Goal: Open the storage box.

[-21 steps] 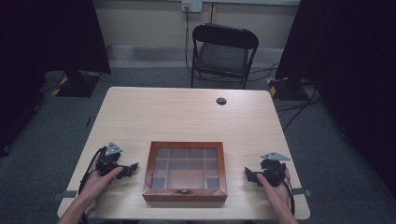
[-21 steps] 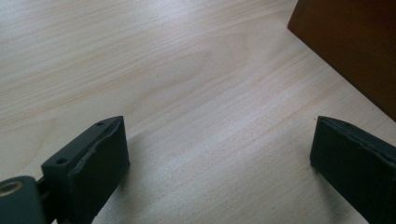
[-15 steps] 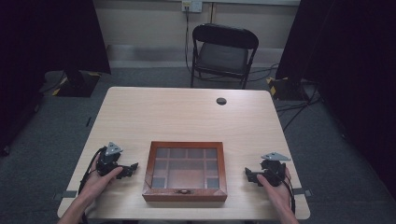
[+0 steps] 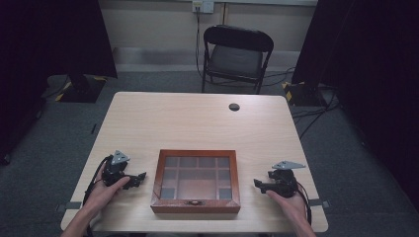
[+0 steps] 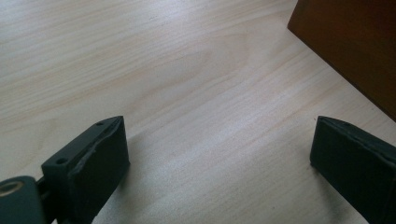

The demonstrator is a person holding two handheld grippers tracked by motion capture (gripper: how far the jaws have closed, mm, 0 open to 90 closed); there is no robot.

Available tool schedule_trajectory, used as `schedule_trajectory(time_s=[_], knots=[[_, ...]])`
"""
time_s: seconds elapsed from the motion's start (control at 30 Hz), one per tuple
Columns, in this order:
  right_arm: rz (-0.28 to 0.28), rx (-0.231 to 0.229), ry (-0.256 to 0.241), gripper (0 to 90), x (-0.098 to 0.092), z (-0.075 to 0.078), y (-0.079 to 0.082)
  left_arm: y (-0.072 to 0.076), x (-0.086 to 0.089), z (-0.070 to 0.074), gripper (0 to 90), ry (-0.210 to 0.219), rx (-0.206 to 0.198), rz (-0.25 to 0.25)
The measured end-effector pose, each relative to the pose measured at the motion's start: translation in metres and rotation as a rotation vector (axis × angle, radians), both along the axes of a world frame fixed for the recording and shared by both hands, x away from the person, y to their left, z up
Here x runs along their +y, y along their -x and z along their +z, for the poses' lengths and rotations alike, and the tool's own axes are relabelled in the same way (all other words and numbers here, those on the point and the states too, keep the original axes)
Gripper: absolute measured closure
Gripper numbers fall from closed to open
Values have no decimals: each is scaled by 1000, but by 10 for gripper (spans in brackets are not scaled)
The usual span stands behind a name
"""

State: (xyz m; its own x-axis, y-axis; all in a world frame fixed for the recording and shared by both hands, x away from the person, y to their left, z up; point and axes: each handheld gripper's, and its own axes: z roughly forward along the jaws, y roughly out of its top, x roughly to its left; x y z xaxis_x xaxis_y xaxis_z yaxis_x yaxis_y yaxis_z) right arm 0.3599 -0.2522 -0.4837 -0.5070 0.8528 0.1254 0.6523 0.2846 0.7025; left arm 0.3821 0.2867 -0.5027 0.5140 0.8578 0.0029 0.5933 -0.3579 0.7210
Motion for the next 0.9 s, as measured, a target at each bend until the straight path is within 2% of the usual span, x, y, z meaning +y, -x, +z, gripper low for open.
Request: schedule_trajectory(time_s=[0.03,0.1,0.13,0.2,0.43,0.6,0.73,0.9], knots=[[28,-14,-27,329,2,5,2,0,0,0,37,-4,0,-1],[34,-18,-42,330,3,8,2,0,0,0,37,-1,0,0],[57,-38,-78,363,5,14,4,0,0,0,37,-2,1,-1],[65,-46,-82,362,6,16,4,0,0,0,37,6,1,1],[148,-39,-132,450,23,30,9,-2,-1,0,19,-4,5,-1],[202,-92,-190,500,41,40,18,-2,-1,0,19,-4,4,-1],[276,-82,-213,518,56,46,21,-2,-1,0,19,-4,4,-1],[338,-83,-214,530,74,54,21,-2,-1,0,19,-5,4,0]])
